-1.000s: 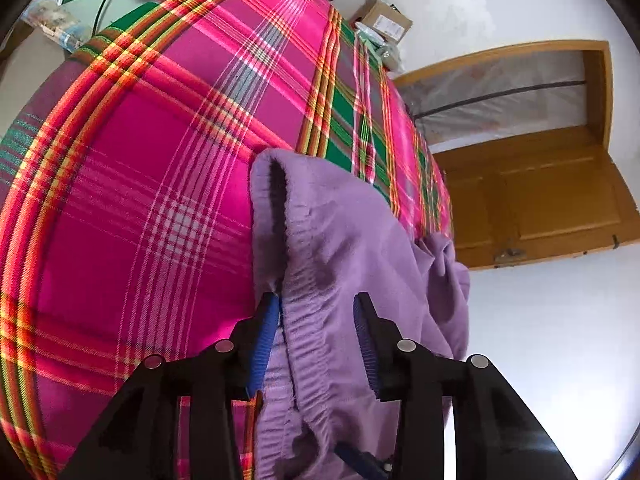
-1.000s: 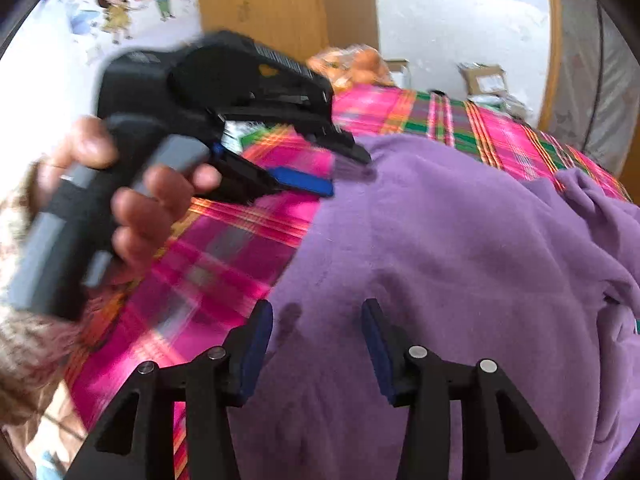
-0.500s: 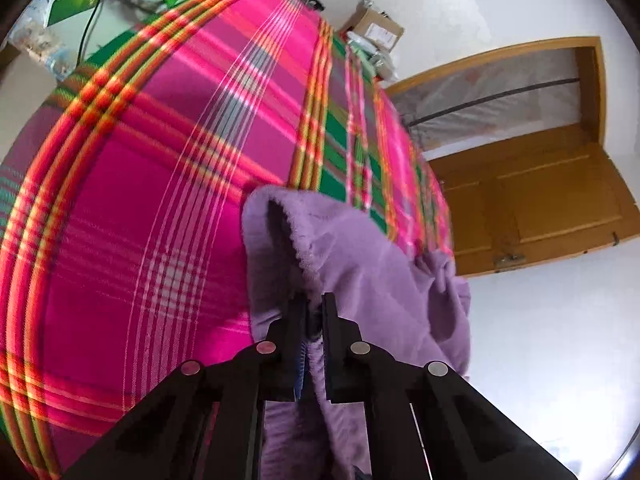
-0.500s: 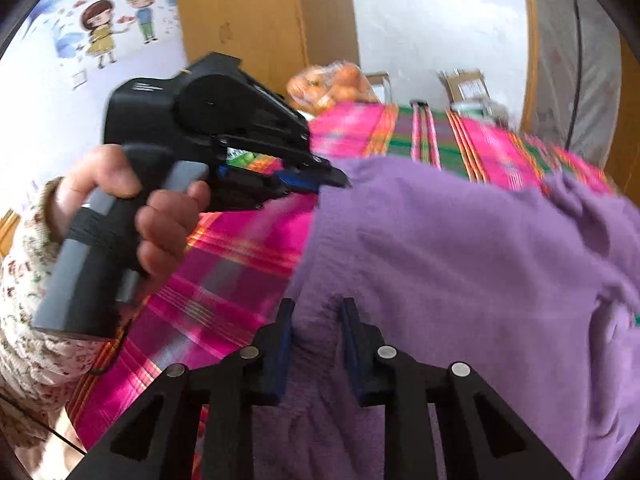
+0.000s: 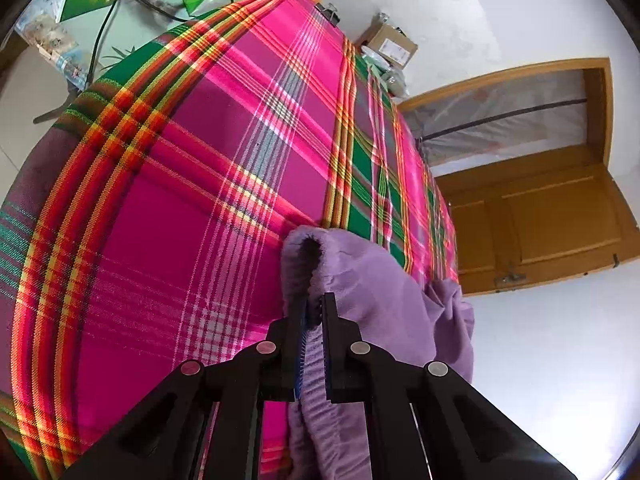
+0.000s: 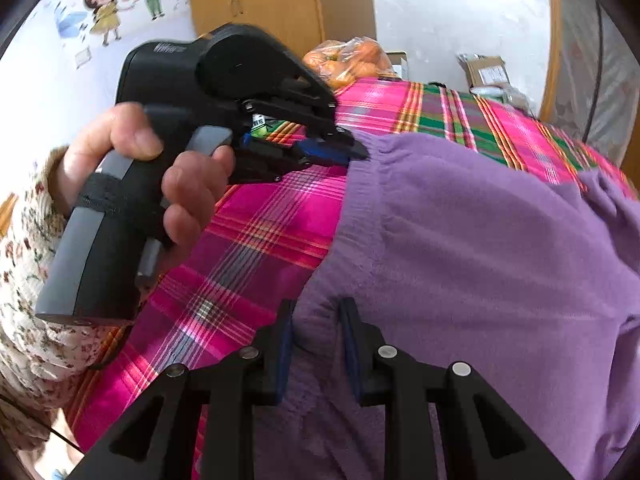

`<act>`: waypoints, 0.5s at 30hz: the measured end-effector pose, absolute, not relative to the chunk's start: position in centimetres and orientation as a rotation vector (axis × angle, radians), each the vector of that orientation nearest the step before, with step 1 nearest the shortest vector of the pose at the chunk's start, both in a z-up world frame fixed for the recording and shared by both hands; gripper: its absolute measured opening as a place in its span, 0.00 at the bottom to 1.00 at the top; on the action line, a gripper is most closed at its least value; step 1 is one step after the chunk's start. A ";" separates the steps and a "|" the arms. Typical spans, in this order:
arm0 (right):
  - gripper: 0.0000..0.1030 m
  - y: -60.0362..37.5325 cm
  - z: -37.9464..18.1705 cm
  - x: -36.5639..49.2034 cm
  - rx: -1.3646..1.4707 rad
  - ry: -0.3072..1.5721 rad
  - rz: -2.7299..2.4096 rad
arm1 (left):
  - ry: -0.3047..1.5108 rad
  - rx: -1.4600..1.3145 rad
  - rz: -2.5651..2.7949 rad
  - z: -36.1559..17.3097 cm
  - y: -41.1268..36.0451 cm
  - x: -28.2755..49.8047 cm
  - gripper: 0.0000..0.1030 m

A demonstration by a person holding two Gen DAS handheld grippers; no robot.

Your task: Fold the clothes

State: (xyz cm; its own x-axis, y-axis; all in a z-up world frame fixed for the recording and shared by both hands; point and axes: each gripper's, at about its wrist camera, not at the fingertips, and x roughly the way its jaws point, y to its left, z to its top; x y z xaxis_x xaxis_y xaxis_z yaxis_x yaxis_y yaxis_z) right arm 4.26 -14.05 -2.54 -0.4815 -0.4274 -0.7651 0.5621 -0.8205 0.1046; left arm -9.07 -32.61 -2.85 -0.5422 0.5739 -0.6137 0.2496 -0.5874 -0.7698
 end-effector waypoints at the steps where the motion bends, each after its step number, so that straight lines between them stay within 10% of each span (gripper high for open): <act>1: 0.23 -14.3 -2.5 4.5 1.110 0.213 -2.272 | -1.295 -1.372 2.243 -2.8 -32.7 -9.0 0.05; 15: 0.28 -14.0 -2.6 6.1 1.127 0.280 -2.293 | -1.347 -1.412 2.204 -3.2 -32.9 -8.5 0.13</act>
